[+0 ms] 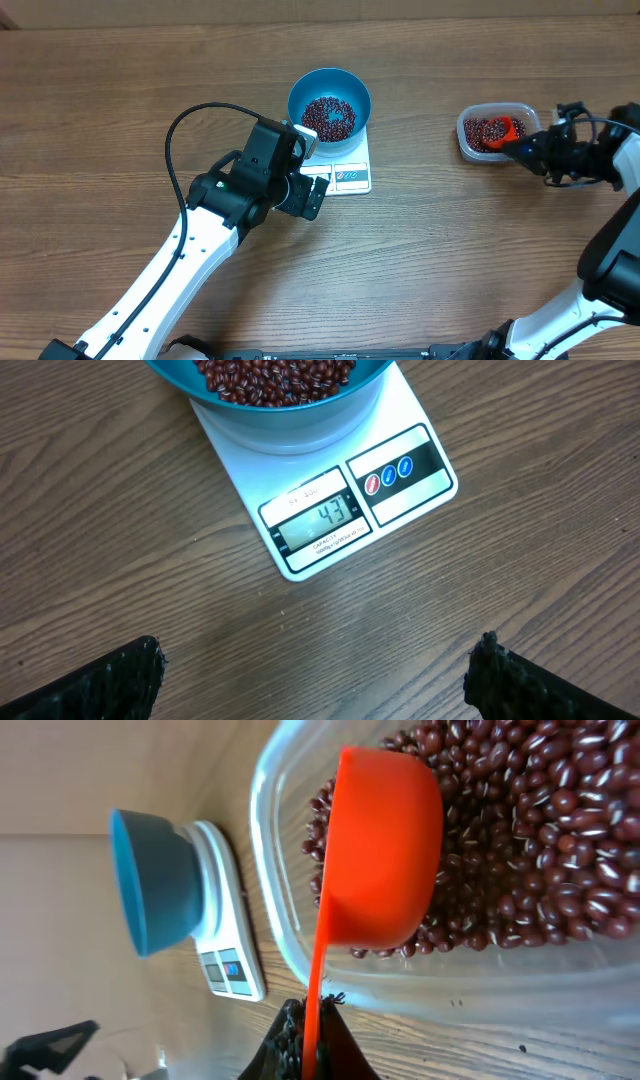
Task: Scoop item into bowl and weigh 150g on scale
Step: 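Lift the filled scoop and carry it toward the teal bowl, then tip the red scoop to pour beans into the teal bowl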
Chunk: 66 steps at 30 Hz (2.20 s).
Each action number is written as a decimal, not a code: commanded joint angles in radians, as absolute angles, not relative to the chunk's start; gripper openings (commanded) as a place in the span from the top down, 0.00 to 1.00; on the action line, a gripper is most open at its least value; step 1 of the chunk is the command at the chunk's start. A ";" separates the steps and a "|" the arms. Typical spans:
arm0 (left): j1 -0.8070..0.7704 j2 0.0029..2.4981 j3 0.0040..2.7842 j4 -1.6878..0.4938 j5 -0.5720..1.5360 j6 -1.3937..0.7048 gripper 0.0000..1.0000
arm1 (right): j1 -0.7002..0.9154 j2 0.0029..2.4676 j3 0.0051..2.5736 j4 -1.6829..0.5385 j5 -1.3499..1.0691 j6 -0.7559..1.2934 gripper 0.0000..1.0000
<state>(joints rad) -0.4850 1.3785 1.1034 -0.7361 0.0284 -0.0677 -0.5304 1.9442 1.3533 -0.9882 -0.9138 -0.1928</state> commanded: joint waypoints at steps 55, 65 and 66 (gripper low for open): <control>-0.493 1.380 1.100 -0.735 0.025 -0.045 0.00 | 0.092 1.917 1.644 -0.921 -0.993 0.059 0.96; -0.493 1.380 1.100 -0.735 0.025 -0.044 0.01 | 0.316 1.917 1.728 -0.907 -0.406 0.109 0.96; -0.493 1.380 1.100 -0.735 0.025 -0.044 0.00 | 0.336 1.917 1.736 -0.909 -0.350 0.109 0.96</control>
